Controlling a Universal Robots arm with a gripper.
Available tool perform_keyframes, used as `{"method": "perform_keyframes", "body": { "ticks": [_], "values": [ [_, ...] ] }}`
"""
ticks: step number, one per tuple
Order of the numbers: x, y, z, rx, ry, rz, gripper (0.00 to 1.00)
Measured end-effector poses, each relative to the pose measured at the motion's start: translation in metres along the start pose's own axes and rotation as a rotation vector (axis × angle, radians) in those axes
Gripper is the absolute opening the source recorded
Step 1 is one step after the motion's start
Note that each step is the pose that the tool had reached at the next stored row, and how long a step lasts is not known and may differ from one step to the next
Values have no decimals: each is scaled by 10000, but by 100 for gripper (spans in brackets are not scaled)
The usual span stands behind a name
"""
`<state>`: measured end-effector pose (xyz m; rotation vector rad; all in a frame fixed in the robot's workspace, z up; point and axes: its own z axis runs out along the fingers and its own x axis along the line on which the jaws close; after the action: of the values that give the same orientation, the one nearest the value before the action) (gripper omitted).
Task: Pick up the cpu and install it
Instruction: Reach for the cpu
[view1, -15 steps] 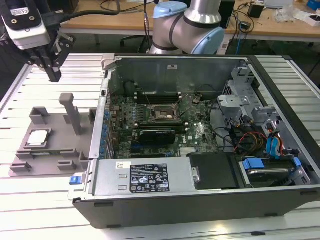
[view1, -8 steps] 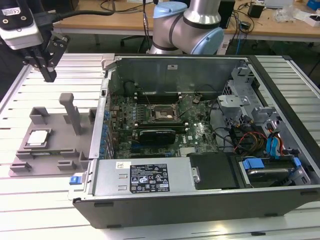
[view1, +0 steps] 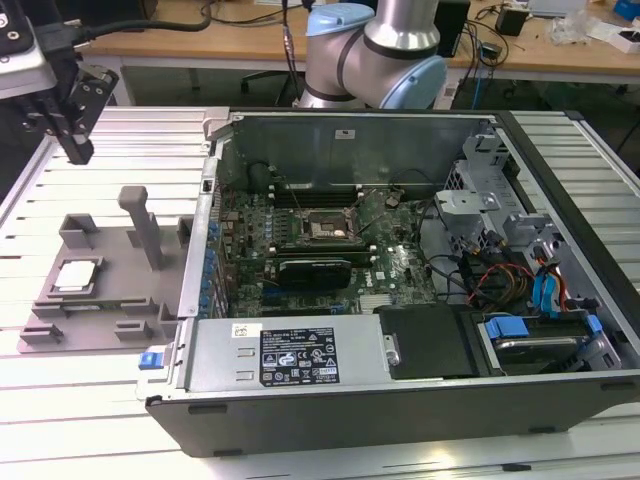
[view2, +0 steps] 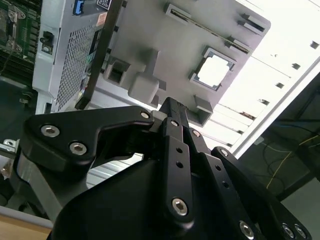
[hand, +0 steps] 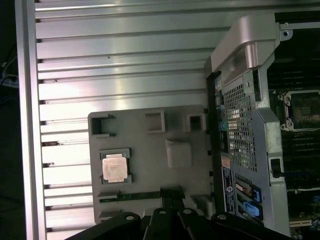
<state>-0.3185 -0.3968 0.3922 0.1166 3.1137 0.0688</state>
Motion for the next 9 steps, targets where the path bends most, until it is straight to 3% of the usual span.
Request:
{"method": "perform_keyframes", "body": {
  "ticks": [6, 9],
  "values": [
    [132, -9, -3, -1, 0, 1, 11],
    [246, -18, -5, 0, 0, 0, 11]
  ]
}}
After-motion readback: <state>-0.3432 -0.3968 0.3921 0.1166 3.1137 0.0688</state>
